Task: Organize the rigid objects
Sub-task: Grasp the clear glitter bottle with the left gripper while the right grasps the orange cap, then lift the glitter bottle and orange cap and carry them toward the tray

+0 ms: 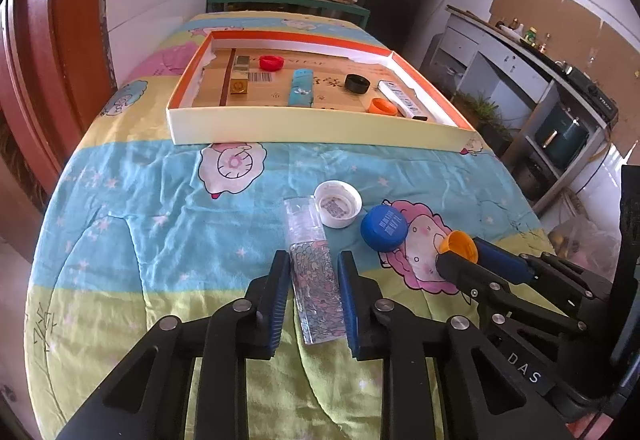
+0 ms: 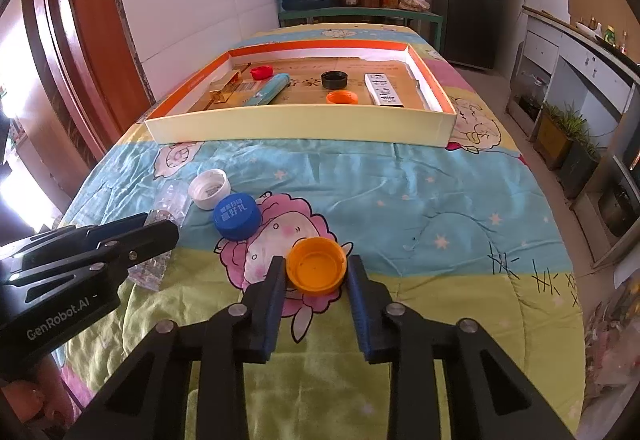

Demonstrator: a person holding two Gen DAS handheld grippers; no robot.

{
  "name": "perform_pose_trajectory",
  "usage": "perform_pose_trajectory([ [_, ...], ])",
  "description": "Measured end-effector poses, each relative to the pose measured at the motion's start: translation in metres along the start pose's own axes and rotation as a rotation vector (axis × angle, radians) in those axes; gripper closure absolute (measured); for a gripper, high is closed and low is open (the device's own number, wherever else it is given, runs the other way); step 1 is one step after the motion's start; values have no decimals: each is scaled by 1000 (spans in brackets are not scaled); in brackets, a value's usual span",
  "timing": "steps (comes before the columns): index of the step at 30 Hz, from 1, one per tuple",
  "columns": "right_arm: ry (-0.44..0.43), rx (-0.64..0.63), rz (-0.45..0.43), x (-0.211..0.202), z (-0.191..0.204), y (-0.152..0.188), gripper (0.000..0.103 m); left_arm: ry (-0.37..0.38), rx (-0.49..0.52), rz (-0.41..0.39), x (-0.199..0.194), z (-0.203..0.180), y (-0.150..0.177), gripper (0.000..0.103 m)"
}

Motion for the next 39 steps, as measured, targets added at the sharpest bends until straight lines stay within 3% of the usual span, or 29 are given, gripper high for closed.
perform_pose_trajectory([
  [10, -16, -1, -16, -9, 3, -4, 72, -5, -1, -18, -6, 4, -3, 82],
  [15, -17, -6, -13, -9, 3, -5, 72, -17, -3, 26, 5, 7, -2, 82],
  [26, -28, -4, 7, -4, 4, -3, 72, -34, 29, 32, 18, 2, -11, 82],
  [30, -33, 5, 10, -2, 2, -4, 73, -8, 8, 22, 16, 7, -10, 83],
  [39, -35, 12, -23, -10, -1, -14, 73, -49, 23, -37, -3, 6, -19, 83],
])
Point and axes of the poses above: each gripper's, at about its wrist camera, not at the fingertips, and x roughly the way its jaws point, z to its left, y to its underside, the point moved 2 cm from there along x, roughly the way its jaws point, and after that the axes turned 4 degrees about -z, right-handed, at the moved point
